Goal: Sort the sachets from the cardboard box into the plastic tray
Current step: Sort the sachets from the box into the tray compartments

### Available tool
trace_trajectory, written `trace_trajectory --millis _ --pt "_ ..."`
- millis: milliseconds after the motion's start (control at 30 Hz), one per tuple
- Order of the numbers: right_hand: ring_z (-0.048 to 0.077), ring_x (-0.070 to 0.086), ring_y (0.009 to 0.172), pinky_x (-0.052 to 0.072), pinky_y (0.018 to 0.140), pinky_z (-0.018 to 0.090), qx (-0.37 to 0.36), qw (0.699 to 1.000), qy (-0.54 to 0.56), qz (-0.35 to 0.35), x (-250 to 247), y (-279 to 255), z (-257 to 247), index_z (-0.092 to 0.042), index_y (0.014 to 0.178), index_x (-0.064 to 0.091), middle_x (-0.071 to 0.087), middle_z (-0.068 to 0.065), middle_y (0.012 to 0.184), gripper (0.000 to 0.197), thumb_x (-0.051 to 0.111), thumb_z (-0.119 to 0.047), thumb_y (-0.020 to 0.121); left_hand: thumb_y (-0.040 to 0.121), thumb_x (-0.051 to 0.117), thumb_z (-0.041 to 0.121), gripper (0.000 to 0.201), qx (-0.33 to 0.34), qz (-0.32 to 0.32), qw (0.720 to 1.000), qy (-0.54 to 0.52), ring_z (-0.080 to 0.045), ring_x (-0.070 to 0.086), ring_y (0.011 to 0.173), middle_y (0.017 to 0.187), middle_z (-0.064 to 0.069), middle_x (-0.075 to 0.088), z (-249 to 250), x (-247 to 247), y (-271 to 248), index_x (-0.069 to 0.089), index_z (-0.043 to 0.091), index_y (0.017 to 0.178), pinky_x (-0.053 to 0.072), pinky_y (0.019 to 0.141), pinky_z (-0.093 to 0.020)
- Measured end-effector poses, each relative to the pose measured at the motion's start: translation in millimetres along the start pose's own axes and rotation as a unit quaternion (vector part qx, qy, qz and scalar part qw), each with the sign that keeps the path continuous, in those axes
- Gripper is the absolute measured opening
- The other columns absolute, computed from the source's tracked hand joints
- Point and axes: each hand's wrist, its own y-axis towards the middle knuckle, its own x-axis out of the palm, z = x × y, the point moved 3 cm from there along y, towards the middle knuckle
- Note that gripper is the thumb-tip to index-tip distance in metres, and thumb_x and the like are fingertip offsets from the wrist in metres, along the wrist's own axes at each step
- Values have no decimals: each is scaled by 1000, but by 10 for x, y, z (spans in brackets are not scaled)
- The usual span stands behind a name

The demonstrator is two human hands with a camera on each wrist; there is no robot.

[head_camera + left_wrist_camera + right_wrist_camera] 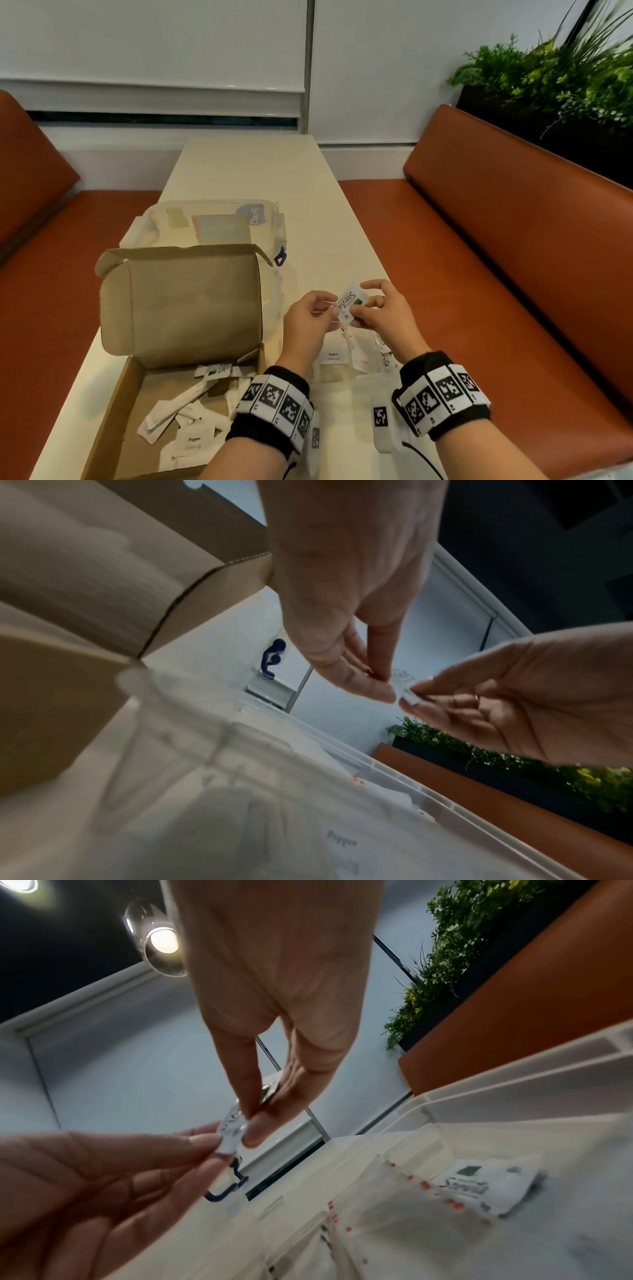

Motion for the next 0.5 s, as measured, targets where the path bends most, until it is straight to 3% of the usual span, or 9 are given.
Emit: trace_trajectory --millis 133,233,367,500 --pt "14 64 54 58 63 27 0 1000 2 17 -65 -18 52 -8 102 56 66 8 66 25 68 0 82 83 67 1 11 -13 -22 1000 4 -20 68 69 76 -10 68 -28 20 -2 64 11 87 57 62 -24" --pt "16 63 59 56 64 30 -14 992 -112 50 -206 55 22 -12 90 60 70 8 70 16 69 -3 81 84 68 7 9 -24 -49 998 42 -16 68 66 77 -6 68 -71 89 -40 64 13 87 55 59 -24" --pt "19 68 77 57 75 36 15 912 -405 69 -423 151 94 -17 83 60 68 2 80 13 59 -4 83 87 66 11 4 -19 -25 998 48 -15 66 67 85 -6 66 -100 61 -62 64 13 90 55 59 -23" --pt "18 60 75 52 67 28 42 848 -525 53 -398 124 285 -17 80 56 64 0 83 15 51 -3 83 87 65 12 3 -21 -14 998 52 -18 67 70 85 -7 65 -77 2 -82 64 15 89 57 64 -29"
